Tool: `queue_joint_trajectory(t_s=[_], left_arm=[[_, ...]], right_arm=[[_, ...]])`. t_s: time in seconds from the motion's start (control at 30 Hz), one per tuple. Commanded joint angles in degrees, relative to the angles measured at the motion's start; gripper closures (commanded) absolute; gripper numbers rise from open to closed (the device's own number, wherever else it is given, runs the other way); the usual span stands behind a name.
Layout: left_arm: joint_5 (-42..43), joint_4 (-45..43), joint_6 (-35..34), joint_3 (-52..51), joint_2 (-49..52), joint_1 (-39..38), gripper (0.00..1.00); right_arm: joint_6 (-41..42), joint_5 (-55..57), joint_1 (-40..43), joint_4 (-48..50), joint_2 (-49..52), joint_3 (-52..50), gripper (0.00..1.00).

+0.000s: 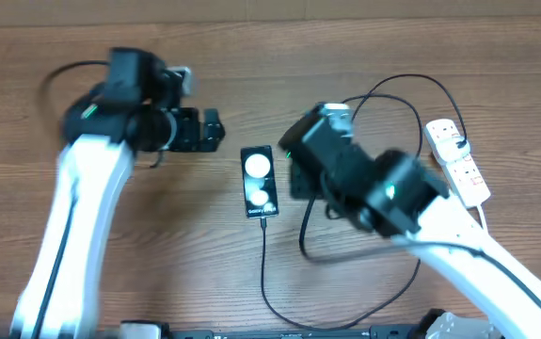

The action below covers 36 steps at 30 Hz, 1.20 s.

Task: Plug charger to phone and switch on socket
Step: 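Withdraw both grippers away from the phone on the table, then move the right gripper over the white power strip's switch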

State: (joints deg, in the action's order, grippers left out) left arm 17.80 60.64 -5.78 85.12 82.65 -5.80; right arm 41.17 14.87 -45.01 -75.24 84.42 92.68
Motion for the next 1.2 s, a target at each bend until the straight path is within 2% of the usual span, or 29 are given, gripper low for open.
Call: queue_joint_trajectory(t_s=[0.0,0.2,0.33,0.47,0.63,0.8,1.17], left_arm=[[-7.13,2.16,-0.55,1.40,-13.35,-0.17,0.00],[-23.71,8.39,-6.78,1.38,-34.14,-0.17,0.00],[-27.58,11.34,-7.06,1.38,-42.64,-0.17,0.00],[-33.31,14.99,-6.88,1.38,-47.25,-0.17,0.00],[-33.83,24.57,-6.91,1.33,-48.43,-0.17,0.00],[-33.51,29.09,-7.15,1.22,-48.43,-0.17,0.00],[-30.84,28.96,-7.13,1.22,-48.43,-0.17,0.00]], right_arm=[[5.31,0.48,7.19,-3.76,1.16,1.11,0.96],[1.64,0.44,25.38,-9.38,1.16,1.09,0.96],[-5.40,-2.21,38.73,-7.45,1.44,1.07,0.96],[-12.74,-8.85,50.18,-5.33,2.93,1.07,0.96],[-19.63,-15.93,61.20,-5.99,8.33,1.07,0.96],[-22.47,-19.30,66.25,-5.90,15.89,1.07,0.96],[-25.00,-20.72,66.64,0.79,23.87,1.07,0.96]])
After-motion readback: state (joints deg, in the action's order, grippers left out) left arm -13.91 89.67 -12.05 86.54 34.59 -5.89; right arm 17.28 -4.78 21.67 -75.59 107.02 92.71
